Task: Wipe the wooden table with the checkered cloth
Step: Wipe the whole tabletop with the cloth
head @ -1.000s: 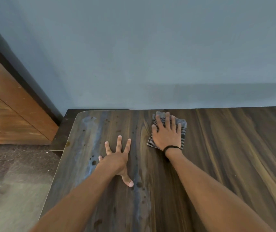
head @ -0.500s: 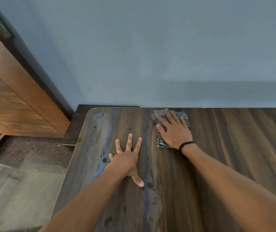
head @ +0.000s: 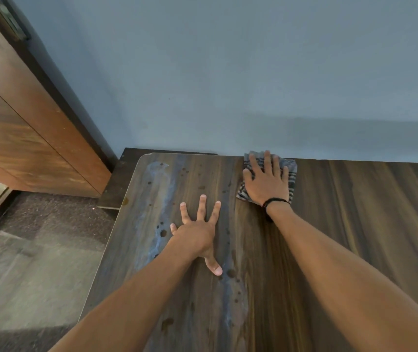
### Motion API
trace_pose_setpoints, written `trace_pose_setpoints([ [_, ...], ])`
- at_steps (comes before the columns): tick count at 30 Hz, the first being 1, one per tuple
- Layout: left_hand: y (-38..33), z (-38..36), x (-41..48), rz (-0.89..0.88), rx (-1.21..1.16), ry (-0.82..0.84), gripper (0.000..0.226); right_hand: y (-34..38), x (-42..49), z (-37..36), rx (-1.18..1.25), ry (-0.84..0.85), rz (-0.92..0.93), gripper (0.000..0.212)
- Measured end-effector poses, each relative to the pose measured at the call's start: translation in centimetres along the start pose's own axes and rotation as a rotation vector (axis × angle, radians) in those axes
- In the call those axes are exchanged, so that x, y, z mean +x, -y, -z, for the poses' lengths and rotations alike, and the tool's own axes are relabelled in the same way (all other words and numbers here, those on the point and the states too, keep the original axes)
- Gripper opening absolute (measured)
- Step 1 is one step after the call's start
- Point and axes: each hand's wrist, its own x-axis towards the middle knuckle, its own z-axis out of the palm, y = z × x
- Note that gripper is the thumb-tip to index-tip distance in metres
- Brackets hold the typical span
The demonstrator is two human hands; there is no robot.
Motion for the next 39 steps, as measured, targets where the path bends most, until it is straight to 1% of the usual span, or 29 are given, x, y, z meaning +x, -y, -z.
trace_pose_setpoints([
  [2,0.2,-0.4,0.0,-0.014,0.007,-0.011,0.158,-1.1,-1.0,-0.4,-0.02,0.013,0.126,0.059],
  [3,0.3,-0.4,0.1,-0.018,0.013,-0.02,0.158,-2.3,-1.1,0.0,-0.017,0.031,0.141,0.058],
  [4,0.4,-0.4,0.1,-0.016,0.014,-0.023,0.157,-3.1,-0.7,0.6,-0.007,0.032,0.103,0.058],
  [6,0.4,-0.2,0.4,-0.003,0.009,-0.012,0.157,-3.3,0.7,1.7,0.04,0.013,-0.073,0.058],
  [7,0.3,-0.1,0.5,0.003,0.01,-0.005,0.157,-2.7,1.1,1.6,0.045,0.001,-0.133,0.058],
  [8,0.2,-0.1,0.6,0.009,0.013,0.002,0.157,-1.8,0.9,1.2,0.03,-0.003,-0.129,0.059],
  [11,0.2,-0.4,0.8,0.016,0.019,0.006,0.158,-1.5,-1.5,-0.4,-0.005,-0.017,0.074,0.058],
  [12,0.2,-0.4,0.8,0.014,0.02,0.002,0.158,-2.2,-1.9,-0.3,-0.009,0.0,0.099,0.058],
  [13,0.2,-0.3,0.7,0.013,0.02,-0.001,0.158,-2.6,-1.7,0.1,-0.008,0.008,0.082,0.058],
  [16,0.2,-0.1,0.8,0.017,0.007,0.011,0.157,-1.1,-0.5,0.5,0.033,-0.002,-0.078,0.059],
  [17,0.2,-0.1,0.8,0.017,0.007,0.014,0.157,-0.1,-0.8,0.1,0.018,-0.011,-0.071,0.059],
  [20,0.3,-0.4,0.8,0.004,0.014,0.003,0.158,0.1,-3.3,-1.4,-0.013,-0.004,0.146,0.058],
  [21,0.4,-0.4,0.8,0.001,0.015,-0.004,0.158,-0.6,-3.6,-1.2,-0.013,0.018,0.177,0.058],
  [22,0.4,-0.4,0.9,-0.001,0.015,-0.007,0.158,-1.1,-3.0,-0.7,-0.007,0.024,0.166,0.058],
  [25,0.3,-0.1,1.1,0.013,0.017,0.002,0.158,-0.1,-0.3,0.1,0.034,-0.006,-0.041,0.059],
  [26,0.3,-0.2,1.1,0.018,0.018,0.003,0.158,0.8,-0.2,-0.2,0.025,-0.013,-0.067,0.059],
  [27,0.3,-0.3,1.1,0.018,0.017,0.002,0.159,1.6,-0.5,-0.8,0.013,-0.018,-0.033,0.06],
  [28,0.4,-0.5,1.1,0.013,0.019,-0.002,0.159,1.8,-1.1,-1.4,0.007,-0.023,0.04,0.06],
  [30,0.5,-0.6,1.1,-0.003,0.019,-0.013,0.159,1.1,-1.9,-1.6,-0.004,-0.003,0.159,0.059],
  [31,0.5,-0.5,1.0,-0.006,0.016,-0.016,0.159,0.6,-1.4,-1.2,0.002,0.009,0.158,0.058],
  [34,0.4,-0.1,0.8,-0.007,0.002,-0.008,0.158,1.5,0.4,-0.5,0.02,0.002,-0.022,0.059],
  [35,0.5,-0.2,0.8,-0.01,0.002,-0.008,0.158,2.4,0.3,-0.8,0.003,-0.011,-0.034,0.06],
  [37,0.6,-0.5,0.9,-0.025,0.003,-0.013,0.157,3.1,-0.8,-1.5,-0.002,-0.005,0.073,0.06],
  [39,1.1,-0.5,0.9,-0.031,0.0,-0.028,0.156,1.6,-1.6,-1.5,-0.009,0.029,0.191,0.059],
])
